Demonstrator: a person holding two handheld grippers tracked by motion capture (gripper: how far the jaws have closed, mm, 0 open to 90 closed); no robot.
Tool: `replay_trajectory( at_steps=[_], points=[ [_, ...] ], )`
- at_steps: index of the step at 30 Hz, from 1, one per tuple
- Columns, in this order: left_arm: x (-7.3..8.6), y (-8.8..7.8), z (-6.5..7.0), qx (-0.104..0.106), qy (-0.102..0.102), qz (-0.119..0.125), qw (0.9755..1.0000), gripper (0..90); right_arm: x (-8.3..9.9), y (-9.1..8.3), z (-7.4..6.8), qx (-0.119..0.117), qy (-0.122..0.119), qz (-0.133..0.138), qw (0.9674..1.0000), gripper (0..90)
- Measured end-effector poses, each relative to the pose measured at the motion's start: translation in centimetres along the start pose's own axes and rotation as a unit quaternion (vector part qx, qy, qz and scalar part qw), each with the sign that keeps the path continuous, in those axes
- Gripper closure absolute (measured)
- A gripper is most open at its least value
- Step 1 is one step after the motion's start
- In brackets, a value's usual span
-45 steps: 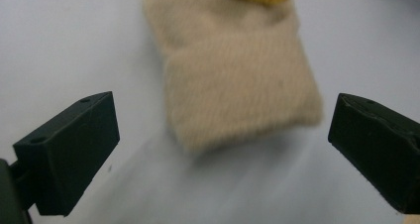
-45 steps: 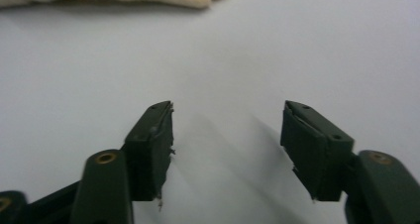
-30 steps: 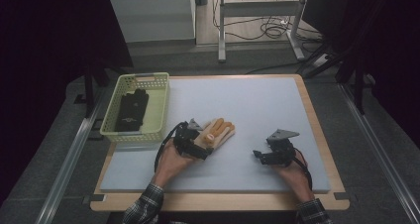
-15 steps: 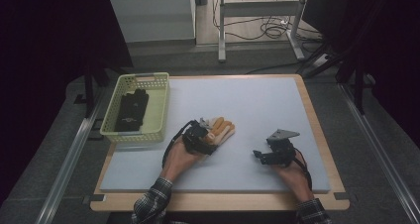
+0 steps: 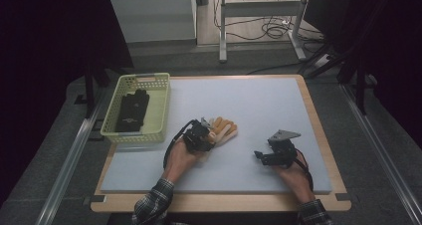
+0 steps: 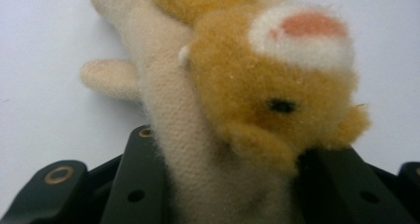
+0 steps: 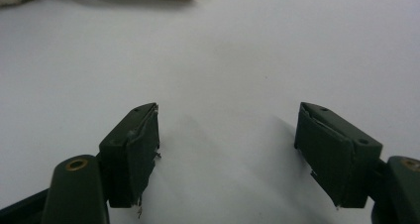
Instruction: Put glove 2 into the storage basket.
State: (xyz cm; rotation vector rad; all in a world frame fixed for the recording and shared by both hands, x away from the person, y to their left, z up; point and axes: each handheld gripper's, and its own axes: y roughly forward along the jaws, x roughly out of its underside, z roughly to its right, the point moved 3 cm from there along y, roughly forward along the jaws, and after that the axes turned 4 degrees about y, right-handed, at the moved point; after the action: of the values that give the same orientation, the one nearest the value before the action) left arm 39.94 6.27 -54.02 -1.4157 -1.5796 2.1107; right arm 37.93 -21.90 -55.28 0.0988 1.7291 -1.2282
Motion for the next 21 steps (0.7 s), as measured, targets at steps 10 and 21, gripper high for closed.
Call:
replay_trajectory(
  at_steps=[10, 21],
  points=[
    [-1.3, -2.8, -1.3, -0.013, -0.019, 0.026, 0.9994, 61.9, 0.0, 0.0, 0.0, 0.0, 0.001, 0.0, 1.0, 24.8],
    [-2.6, -6.4, -3.7, -0.041, -0.037, 0.034, 0.9979, 61.5, 0.0, 0.0, 0.0, 0.001, -0.001, 0.0, 1.0, 24.8]
  ],
)
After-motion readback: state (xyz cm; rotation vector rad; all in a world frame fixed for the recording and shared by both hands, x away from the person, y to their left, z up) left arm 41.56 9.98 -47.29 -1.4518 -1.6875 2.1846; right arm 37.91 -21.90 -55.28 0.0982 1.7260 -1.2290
